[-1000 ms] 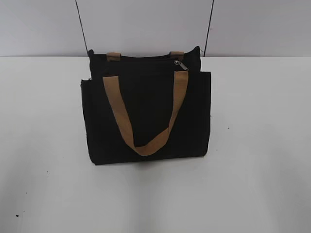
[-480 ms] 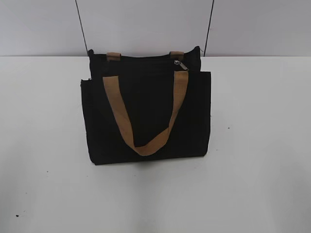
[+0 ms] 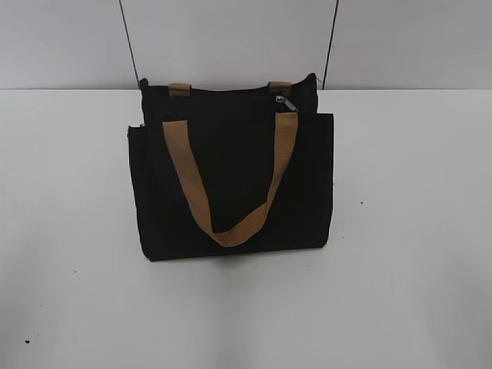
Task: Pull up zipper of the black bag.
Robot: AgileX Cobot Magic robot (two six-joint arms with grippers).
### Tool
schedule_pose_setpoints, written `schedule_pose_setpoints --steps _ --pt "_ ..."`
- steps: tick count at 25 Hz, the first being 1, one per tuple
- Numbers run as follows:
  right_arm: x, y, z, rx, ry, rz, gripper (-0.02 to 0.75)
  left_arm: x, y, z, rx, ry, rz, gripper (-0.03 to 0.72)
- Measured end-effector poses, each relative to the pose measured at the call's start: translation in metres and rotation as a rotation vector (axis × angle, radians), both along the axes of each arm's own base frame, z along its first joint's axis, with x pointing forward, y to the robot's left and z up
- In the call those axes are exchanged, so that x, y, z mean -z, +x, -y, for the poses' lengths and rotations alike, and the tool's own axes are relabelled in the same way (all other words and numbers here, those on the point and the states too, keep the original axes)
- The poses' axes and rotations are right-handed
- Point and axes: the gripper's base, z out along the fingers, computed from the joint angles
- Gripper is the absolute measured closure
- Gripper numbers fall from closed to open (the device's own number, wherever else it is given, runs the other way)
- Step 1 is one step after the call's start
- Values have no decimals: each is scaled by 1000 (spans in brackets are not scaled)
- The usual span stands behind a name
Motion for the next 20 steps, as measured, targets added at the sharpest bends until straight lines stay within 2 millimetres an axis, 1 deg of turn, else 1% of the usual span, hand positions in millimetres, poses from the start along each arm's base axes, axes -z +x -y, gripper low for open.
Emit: schedule_pose_setpoints --steps 7,9,13,15,17,20 --pt "0 0 0 1 2 -2 181 0 0 0 8 0 1 230" --pt "0 0 0 31 7 -5 181 0 1 0 -14 -2 0 230" --pt "0 2 3 189 32 -5 181 0 5 -7 -147 -4 3 230" --pt "-1 0 6 293 50 15 181 -1 6 -13 -245 -12 18 230" --pt "-2 -4 8 385 63 47 181 -3 4 -19 -340 -27 50 230" --pt "-3 -11 11 505 80 105 181 -7 -7 -28 -477 -60 136 237"
